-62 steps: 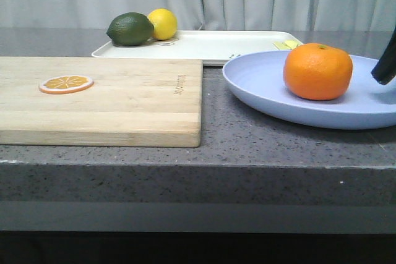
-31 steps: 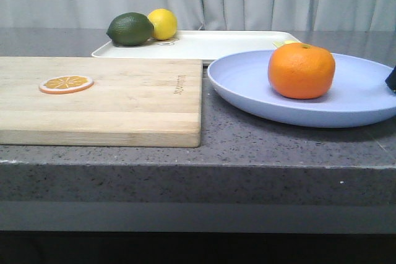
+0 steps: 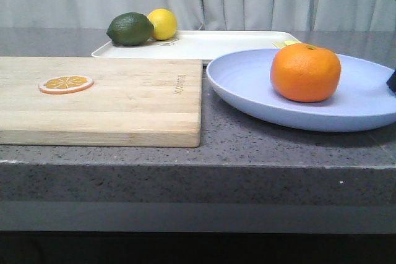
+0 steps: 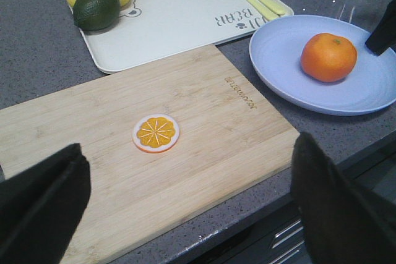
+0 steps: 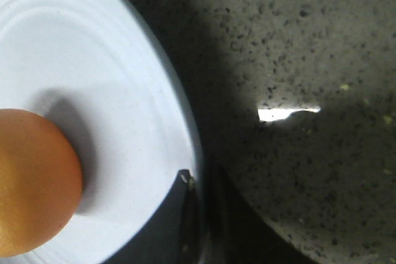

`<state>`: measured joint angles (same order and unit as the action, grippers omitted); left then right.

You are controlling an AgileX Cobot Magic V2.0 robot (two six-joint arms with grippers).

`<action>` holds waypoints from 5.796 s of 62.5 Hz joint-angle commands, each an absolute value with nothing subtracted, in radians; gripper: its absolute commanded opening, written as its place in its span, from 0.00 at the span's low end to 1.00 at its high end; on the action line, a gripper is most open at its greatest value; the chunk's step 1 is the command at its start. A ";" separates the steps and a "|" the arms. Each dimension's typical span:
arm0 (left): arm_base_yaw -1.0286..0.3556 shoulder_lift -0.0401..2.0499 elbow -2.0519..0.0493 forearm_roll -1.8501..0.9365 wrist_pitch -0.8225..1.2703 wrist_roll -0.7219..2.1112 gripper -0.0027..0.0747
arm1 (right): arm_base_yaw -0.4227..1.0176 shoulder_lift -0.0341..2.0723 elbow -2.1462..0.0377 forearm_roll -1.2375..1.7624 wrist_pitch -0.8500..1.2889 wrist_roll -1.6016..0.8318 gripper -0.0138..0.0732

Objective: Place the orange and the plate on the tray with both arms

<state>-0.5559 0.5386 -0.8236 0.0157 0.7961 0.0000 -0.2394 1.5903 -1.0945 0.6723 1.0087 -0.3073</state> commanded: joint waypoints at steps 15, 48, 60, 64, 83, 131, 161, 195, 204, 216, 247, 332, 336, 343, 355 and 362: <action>-0.554 0.541 -0.848 0.007 0.717 -0.010 0.86 | -0.242 1.555 -1.201 0.729 1.097 -0.308 0.03; -0.554 0.541 -0.848 0.000 0.717 -0.010 0.86 | -0.113 1.773 -1.646 0.720 1.095 -0.073 0.03; -0.554 0.541 -0.848 0.000 0.717 -0.010 0.86 | -0.053 1.941 -1.893 0.688 1.094 0.039 0.03; -0.554 0.541 -0.848 0.000 0.717 -0.010 0.86 | -0.035 1.989 -1.994 0.661 1.094 0.087 0.03; -0.554 0.541 -0.848 0.000 0.717 -0.010 0.86 | 0.038 2.176 -2.282 0.525 1.098 0.262 0.03; -0.554 0.541 -0.848 0.000 0.715 -0.010 0.86 | 0.044 2.170 -2.306 0.478 1.074 0.305 0.52; -0.554 0.541 -0.848 0.000 0.715 -0.010 0.86 | 0.048 1.941 -2.305 0.265 1.291 0.174 0.52; -0.554 0.541 -0.844 0.000 0.713 -0.010 0.86 | 0.048 1.293 -1.885 0.090 1.242 0.000 0.52; -0.554 0.541 -0.844 0.000 0.713 -0.010 0.86 | 0.049 1.113 -1.647 0.084 1.163 0.000 0.52; -0.554 0.541 -0.844 0.000 0.713 -0.010 0.86 | 0.049 0.882 -1.315 0.084 1.029 -0.064 0.52; -0.554 0.541 -0.844 0.000 0.715 -0.010 0.86 | 0.047 0.415 -0.907 0.133 0.988 -0.070 0.52; -0.554 0.541 -0.842 0.000 0.722 -0.010 0.01 | 0.047 0.330 -0.800 0.144 1.018 -0.069 0.02; -0.556 0.535 -0.837 0.000 0.706 -0.010 0.01 | 0.047 0.330 -0.800 0.144 1.018 -0.069 0.02; -0.535 0.477 -0.779 -0.009 0.652 -0.010 0.01 | 0.047 0.330 -0.800 0.144 1.017 -0.069 0.02; -0.355 0.319 -0.596 0.049 0.472 -0.010 0.01 | 0.047 0.330 -0.800 0.144 1.017 -0.069 0.02; -0.228 0.181 -0.410 0.000 0.303 -0.009 0.01 | 0.047 0.330 -0.800 0.144 1.017 -0.069 0.02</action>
